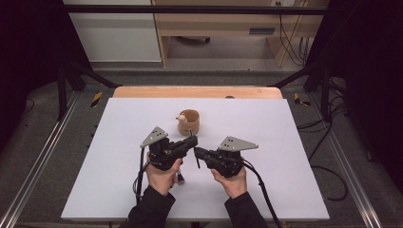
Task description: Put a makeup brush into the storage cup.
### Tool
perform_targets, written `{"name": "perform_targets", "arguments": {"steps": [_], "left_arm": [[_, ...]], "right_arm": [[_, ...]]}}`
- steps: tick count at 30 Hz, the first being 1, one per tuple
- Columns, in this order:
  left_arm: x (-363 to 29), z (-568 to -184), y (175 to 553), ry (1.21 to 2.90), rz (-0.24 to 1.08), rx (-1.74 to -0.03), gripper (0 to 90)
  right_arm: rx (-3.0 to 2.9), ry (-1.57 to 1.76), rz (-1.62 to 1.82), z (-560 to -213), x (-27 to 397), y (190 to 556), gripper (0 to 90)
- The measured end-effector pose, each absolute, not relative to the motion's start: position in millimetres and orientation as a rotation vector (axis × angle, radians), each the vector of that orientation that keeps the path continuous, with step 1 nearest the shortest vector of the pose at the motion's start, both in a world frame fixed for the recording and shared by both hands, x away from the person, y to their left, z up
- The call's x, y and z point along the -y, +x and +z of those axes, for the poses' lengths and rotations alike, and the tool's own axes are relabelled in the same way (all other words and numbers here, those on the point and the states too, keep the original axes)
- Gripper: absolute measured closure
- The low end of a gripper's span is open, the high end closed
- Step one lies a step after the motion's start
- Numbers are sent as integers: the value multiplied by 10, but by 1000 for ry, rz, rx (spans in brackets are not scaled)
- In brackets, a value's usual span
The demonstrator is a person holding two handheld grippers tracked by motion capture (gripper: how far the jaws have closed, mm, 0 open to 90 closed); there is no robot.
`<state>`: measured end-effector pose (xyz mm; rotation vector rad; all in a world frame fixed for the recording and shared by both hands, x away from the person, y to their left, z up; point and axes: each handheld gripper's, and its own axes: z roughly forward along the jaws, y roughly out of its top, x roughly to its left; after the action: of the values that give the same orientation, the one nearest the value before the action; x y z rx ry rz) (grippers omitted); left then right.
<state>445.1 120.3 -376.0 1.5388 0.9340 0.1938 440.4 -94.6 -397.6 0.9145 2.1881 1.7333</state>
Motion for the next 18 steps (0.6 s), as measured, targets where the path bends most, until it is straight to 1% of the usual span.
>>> {"name": "perform_targets", "arguments": {"steps": [7, 9, 10, 15, 16, 18], "left_arm": [[-1204, -3752, 4435, 1550, 221, -917, 850], [-1212, -3747, 4431, 1554, 236, -910, 851], [-1220, -3744, 4430, 1558, 247, -905, 851], [-1264, -3712, 4418, 1558, 299, -896, 850], [-1273, -3704, 4419, 1558, 304, -895, 850], [-1292, -3684, 4421, 1559, 318, -893, 850]], "right_arm": [[-2188, 913, 1730, -3967, 938, 4394, 846], [-2192, 909, 1735, -3962, 944, 4394, 812], [-2192, 909, 1735, -3962, 944, 4394, 812], [-2181, 917, 1722, -3930, 1000, 4397, 709], [-2181, 917, 1722, -3930, 1000, 4397, 709], [-2173, 928, 1705, -3914, 1032, 4407, 669]]}}
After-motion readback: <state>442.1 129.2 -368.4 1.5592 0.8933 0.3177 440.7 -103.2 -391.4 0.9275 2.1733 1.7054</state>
